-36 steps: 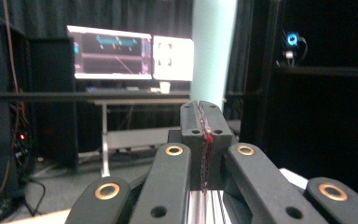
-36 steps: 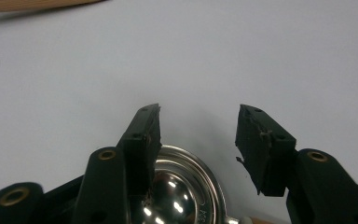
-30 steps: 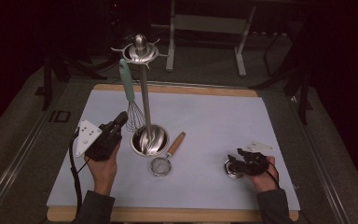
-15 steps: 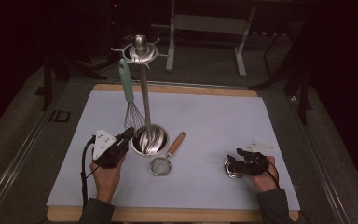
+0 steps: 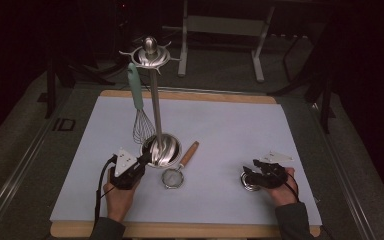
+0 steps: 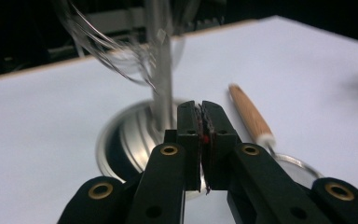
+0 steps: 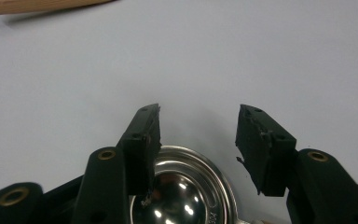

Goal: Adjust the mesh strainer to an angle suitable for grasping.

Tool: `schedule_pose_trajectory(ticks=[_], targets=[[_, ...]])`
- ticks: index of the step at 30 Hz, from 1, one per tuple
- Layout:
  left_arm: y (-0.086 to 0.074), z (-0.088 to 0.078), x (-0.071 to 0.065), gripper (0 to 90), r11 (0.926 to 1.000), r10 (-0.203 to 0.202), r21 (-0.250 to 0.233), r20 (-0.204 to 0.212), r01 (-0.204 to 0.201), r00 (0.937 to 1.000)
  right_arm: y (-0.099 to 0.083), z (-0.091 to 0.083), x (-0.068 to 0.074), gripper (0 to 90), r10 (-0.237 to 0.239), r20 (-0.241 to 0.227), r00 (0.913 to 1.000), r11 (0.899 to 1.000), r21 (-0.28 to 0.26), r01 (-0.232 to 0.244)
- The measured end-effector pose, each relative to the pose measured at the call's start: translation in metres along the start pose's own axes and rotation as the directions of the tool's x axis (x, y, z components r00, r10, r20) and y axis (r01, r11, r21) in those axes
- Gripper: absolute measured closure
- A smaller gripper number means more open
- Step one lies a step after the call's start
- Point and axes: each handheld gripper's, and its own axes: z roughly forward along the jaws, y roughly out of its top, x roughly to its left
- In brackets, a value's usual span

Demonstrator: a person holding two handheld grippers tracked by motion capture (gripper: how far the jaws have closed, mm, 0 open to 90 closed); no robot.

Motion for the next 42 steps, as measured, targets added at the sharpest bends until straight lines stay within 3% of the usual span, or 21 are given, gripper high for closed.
schedule_pose_trajectory(ticks=[2, 12, 16, 19, 21, 35, 39, 41, 42], targets=[[-0.009, 0.007, -0.007, 86.8, 0.9989, 0.018, 0.044, 0.019, -0.019, 0.9997, 0.0, 0.0, 0.0, 49.3, 0.001, 0.0, 1.0, 1.0, 0.001, -0.001], [-0.024, 0.019, -0.017, 86.7, 0.9899, 0.015, 0.14, 0.055, -0.023, 0.9984, 0.0, -0.001, 0.0, 49.4, -0.003, -0.002, 1.0, 1.0, -0.001, 0.003], [-0.028, 0.024, -0.021, 86.3, 0.9816, 0.015, 0.189, 0.07, -0.028, 0.9974, 0.0, -0.001, 0.001, 49.4, -0.003, -0.002, 1.0, 1.0, 0.0, 0.003], [-0.032, 0.029, -0.024, 86.3, 0.9708, 0.031, 0.235, 0.079, -0.049, 0.9964, 0.001, -0.001, 0.001, 49.4, 0.003, -0.012, 0.9999, 1.0, -0.007, -0.003], [-0.032, 0.031, -0.027, 86.3, 0.9671, 0.048, 0.246, 0.081, -0.067, 0.9956, 0.001, -0.002, 0.0, 49.4, 0.006, -0.019, 0.9998, 1.0, -0.014, -0.006], [-0.031, 0.036, -0.04, 85.9, 0.955, 0.064, 0.28, 0.127, -0.098, 0.9898, 0.001, -0.001, 0.001, 49.4, 0.006, -0.021, 0.9998, 1.0, -0.01, -0.006], [-0.03, 0.034, -0.036, 85.5, 0.9588, 0.05, 0.273, 0.116, -0.08, 0.9919, 0.001, -0.001, 0.001, 49.4, 0.006, -0.021, 0.9998, 1.0, -0.01, -0.006], [-0.028, 0.029, -0.032, 85.4, 0.9657, 0.03, 0.253, 0.111, -0.058, 0.9934, 0.0, -0.001, 0.0, 49.4, 0.007, -0.02, 0.9998, 1.0, -0.008, -0.007], [-0.028, 0.029, -0.032, 85.2, 0.9657, 0.03, 0.253, 0.111, -0.058, 0.9934, 0.0, -0.001, 0.0, 49.4, 0.007, -0.02, 0.9998, 1.0, -0.008, -0.007]])
